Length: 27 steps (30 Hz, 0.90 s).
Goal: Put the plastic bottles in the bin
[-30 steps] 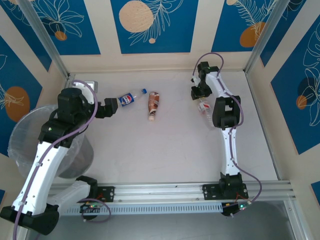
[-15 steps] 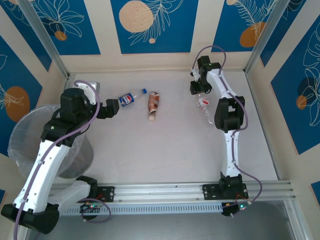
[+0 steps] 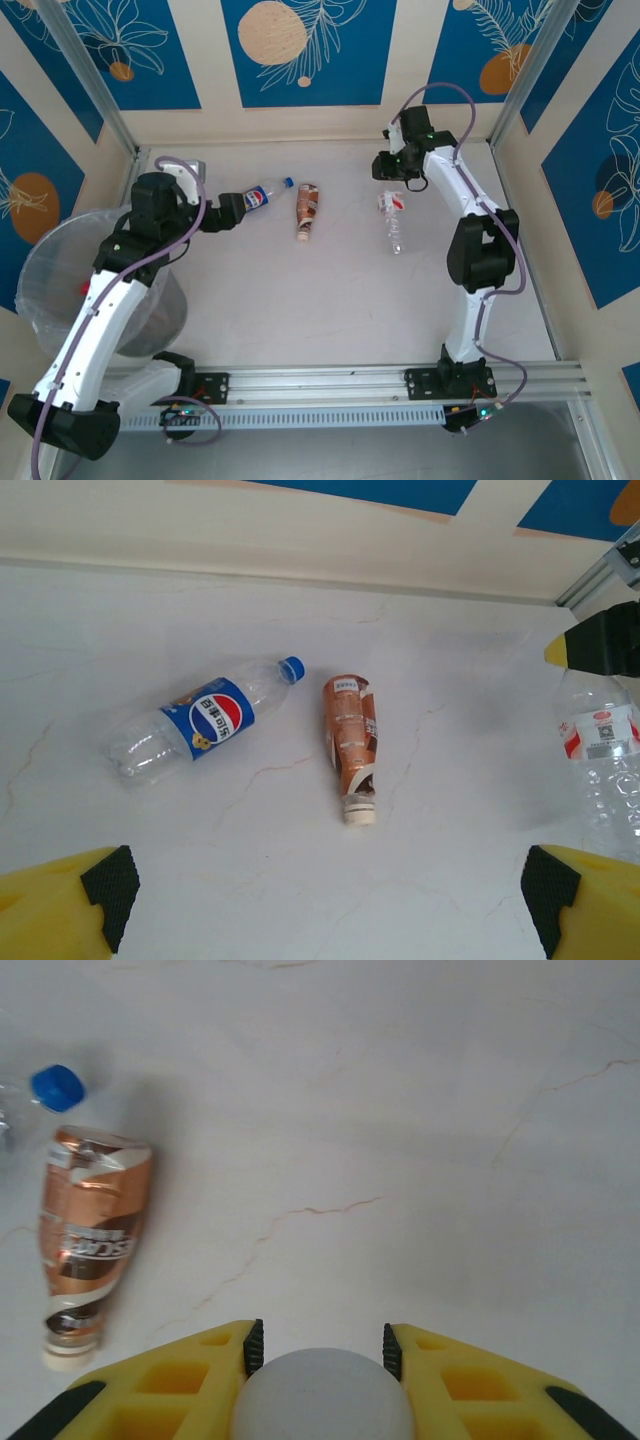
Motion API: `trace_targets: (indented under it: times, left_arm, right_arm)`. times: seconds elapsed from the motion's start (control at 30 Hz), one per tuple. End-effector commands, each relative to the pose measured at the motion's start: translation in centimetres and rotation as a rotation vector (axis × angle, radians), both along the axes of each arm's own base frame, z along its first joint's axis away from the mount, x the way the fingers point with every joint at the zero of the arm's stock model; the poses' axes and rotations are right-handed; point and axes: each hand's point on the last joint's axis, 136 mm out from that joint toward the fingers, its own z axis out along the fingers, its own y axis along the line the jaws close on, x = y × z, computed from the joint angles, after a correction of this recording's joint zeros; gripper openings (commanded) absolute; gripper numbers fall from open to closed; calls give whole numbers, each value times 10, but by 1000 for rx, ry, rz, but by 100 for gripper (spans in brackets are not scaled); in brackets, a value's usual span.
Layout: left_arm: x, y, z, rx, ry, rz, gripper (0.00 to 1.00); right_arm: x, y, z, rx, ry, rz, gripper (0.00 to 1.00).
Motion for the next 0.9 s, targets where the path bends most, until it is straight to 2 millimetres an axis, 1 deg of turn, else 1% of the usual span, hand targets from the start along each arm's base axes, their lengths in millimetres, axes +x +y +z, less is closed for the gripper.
trace_targets:
  times: [0.0, 0.1, 0.17, 0.27, 0.33, 0.43, 0.53, 0.67, 0.73, 0.8, 0.87]
  left_arm:
    - [5, -12, 2, -48, -11, -31, 99]
    - [9, -21, -4, -56, 1, -63, 99]
    - [11, -31, -6, -77, 2, -109, 99]
    - [14, -46, -13, -83, 27, -151, 99]
    - [20, -48, -21, -76, 72, -134, 99]
    - [22, -67, -30, -56, 83, -194, 99]
    - [20, -93, -35, -34, 60, -270, 99]
    - [17, -133, -42, -30, 21, -402, 99]
    - [10, -155, -46, -26, -1, -493, 99]
    - [-1, -180, -50, -13, -26, -602, 99]
    - [-12, -200, -52, -10, -56, -690, 99]
  right_arm:
    - [-15, 28, 35, 146, -47, 11, 0]
    - [-27, 46, 46, 226, -63, 9, 0]
    - [-35, 58, 55, 299, -68, 1, 0]
    - [-47, 77, 59, 385, -63, -8, 0]
    - [-55, 88, 61, 410, -73, -2, 0]
    - [-68, 107, 65, 410, -94, 36, 0]
    - [-78, 119, 67, 396, -112, 7, 0]
    - [-85, 131, 73, 452, -122, -57, 0]
    - [-88, 136, 81, 478, -144, -46, 0]
    - [-90, 136, 90, 486, -166, -49, 0]
    - [-94, 134, 98, 507, -176, -55, 0]
